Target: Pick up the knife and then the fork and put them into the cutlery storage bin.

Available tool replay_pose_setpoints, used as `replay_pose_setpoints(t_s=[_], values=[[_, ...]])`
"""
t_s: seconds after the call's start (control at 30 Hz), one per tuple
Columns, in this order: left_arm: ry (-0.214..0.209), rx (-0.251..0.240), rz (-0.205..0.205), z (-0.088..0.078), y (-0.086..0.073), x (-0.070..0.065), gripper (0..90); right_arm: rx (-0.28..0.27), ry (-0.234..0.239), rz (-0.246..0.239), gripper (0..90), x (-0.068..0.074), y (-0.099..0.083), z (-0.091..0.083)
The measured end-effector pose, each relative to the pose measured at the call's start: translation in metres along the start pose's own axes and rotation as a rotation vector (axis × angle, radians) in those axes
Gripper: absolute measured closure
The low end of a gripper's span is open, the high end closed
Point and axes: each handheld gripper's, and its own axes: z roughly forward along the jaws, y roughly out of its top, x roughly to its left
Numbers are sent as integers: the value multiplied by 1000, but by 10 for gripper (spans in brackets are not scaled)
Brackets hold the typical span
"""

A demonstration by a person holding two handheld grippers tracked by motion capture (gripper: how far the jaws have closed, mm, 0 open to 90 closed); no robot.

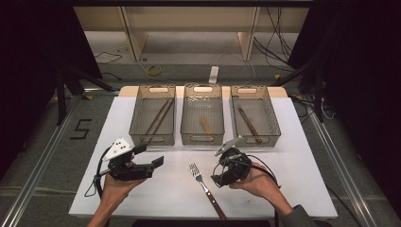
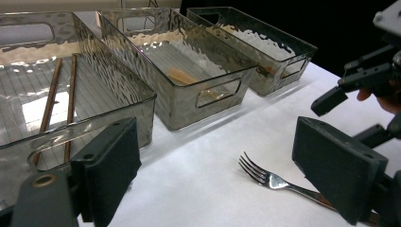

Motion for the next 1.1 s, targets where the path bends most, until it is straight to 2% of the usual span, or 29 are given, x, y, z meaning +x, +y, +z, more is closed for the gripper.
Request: replay_pose_setpoints(t_s=[0.07, 0.37, 0.7, 0.8, 0.87, 0.93, 1.0, 1.1], values=[[0, 1, 0, 0, 0, 0, 151, 8, 15, 0, 307, 3, -1, 2], [0, 1, 4, 0, 0, -1, 151, 45, 16, -39, 311, 18, -8, 13], [0, 1, 3, 0, 0, -1, 151, 93, 51, -80, 338, 35, -17, 23], [-1, 1, 5, 0, 0, -1, 151, 106, 55, -101, 350, 39, -19, 26], [0, 1, 3, 0, 0, 0, 151, 117, 67, -96, 360, 40, -20, 28], [0, 1, 3, 0, 0, 0, 151, 120, 64, -114, 363, 41, -21, 30], [0, 1, 6, 0, 0, -1, 151, 128, 67, -101, 368, 43, -22, 31], [0, 0, 6, 1, 0, -1, 151, 137, 76, -120, 387, 45, -23, 33]])
